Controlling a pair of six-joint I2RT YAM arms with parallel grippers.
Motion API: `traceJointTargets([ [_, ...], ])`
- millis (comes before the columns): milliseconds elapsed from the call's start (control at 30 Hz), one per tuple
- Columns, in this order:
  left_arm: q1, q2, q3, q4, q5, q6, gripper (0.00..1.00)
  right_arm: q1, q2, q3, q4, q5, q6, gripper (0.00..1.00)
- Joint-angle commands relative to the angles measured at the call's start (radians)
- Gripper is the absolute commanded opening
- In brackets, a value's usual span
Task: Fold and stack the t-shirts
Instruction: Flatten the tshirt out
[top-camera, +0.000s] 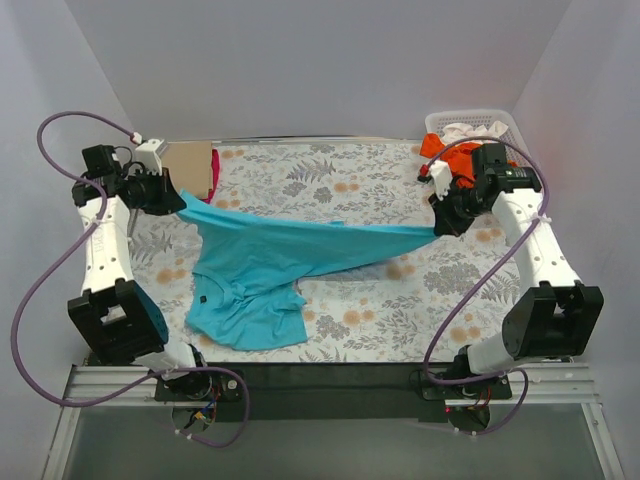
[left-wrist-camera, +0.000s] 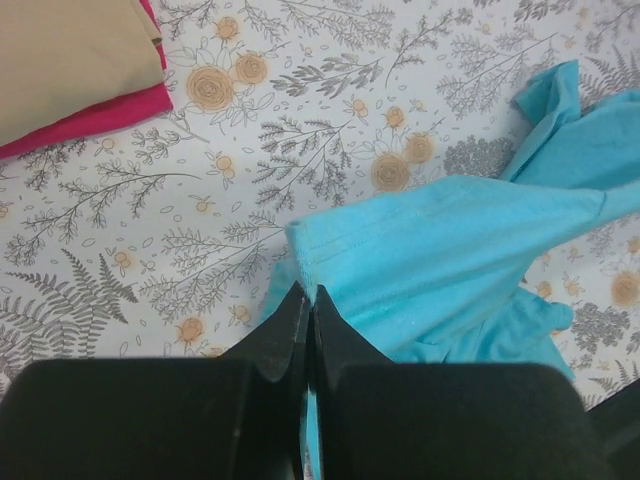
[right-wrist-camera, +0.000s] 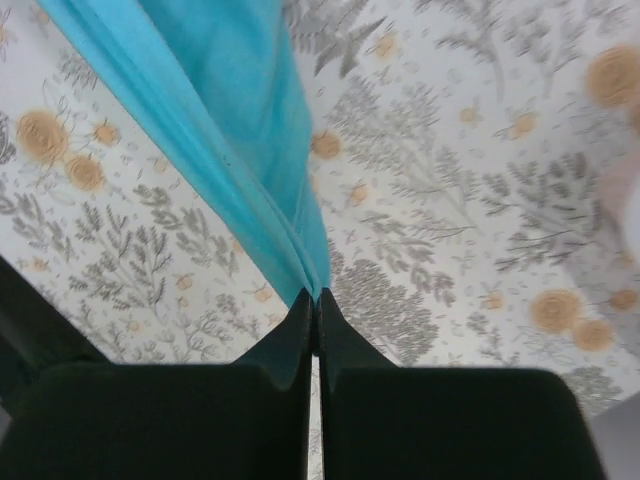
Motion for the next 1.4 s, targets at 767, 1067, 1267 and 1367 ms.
traceJointTargets([
  [767, -0.149, 0.497, 1.000, 1.115, -0.311, -0.762, 0.00, -0.037, 0.367, 0.946, 1.159, 0.400, 0.433, 0.01],
  [1067, -0.124, 0.253, 0.463, 1.401, -0.158, -0.742, 0.00, -0.039, 0.145, 0.504, 1.371, 0.258, 0.428, 0.01],
  [1267, -0.124, -0.108, -0.259, 1.275, 0.061, -0.486, 0.00, -0.024, -0.073, -0.105, 1.367, 0.005, 0.193, 0.01],
  [1367, -0.123, -0.297, -0.464, 1.087, 0.159, -0.246, 0.00, -0.008, -0.168, -0.305, 1.197, -0.088, -0.005, 0.01],
])
